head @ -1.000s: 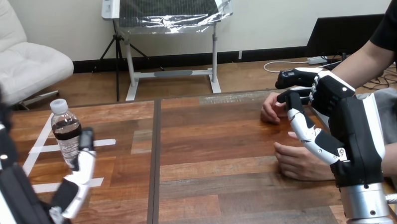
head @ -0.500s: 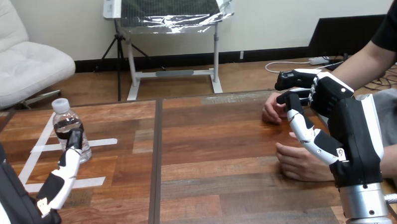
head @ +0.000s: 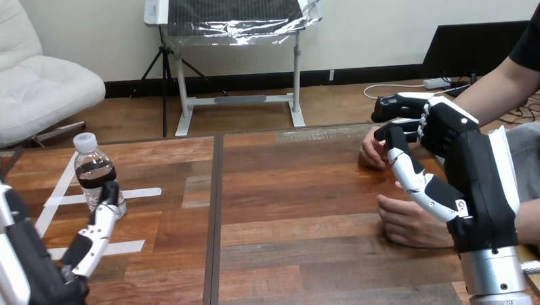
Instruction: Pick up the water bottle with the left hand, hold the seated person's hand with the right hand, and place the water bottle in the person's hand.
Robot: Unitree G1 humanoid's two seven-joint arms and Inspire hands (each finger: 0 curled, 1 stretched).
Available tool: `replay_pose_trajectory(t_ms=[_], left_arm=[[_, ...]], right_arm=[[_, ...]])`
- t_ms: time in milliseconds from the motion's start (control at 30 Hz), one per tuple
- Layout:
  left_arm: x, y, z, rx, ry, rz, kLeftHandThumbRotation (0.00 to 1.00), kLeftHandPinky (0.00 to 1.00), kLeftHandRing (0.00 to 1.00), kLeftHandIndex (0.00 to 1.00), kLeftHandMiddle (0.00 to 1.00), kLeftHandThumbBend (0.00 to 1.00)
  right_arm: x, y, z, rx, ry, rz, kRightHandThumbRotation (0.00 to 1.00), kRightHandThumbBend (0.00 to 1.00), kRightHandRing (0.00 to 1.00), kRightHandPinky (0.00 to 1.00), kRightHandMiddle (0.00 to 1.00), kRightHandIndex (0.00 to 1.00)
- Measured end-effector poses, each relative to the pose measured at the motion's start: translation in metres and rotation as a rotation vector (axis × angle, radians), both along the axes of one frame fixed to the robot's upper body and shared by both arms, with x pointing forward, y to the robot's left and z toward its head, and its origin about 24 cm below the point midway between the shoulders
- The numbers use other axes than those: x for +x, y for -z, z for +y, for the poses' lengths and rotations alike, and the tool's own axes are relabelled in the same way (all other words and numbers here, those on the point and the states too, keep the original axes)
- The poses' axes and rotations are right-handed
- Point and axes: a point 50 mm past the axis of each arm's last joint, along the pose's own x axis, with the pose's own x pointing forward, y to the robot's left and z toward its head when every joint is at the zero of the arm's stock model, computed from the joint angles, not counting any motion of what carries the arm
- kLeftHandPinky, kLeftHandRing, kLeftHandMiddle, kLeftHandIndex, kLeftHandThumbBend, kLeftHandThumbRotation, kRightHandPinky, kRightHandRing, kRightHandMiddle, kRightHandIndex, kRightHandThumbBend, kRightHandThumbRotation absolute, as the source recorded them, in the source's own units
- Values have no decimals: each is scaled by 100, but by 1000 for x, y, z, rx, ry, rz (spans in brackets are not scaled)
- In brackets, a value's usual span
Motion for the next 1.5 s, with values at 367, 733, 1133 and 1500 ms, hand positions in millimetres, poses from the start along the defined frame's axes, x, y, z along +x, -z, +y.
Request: replay_pose_trajectory(t_ms=[367,733,1133,1500], left_arm=[[18,7,5,4,14,87,41,94,97,98,98,81],[40,3,9,36,35,126,40,90,95,98,97,80],[64,-4,15,84,47,128,36,86,93,95,95,81],[84,-6,21,129,28,151,41,84,91,95,94,85]], right_arm=[[2,1,-1,-12,-9,-1,0,28,54,45,61,62],[4,0,-4,-36,-14,-9,0,28,52,43,60,61],[4,0,-4,-36,-14,-10,0,29,53,43,60,61],[5,0,-3,-49,-14,-9,0,30,55,44,61,61]])
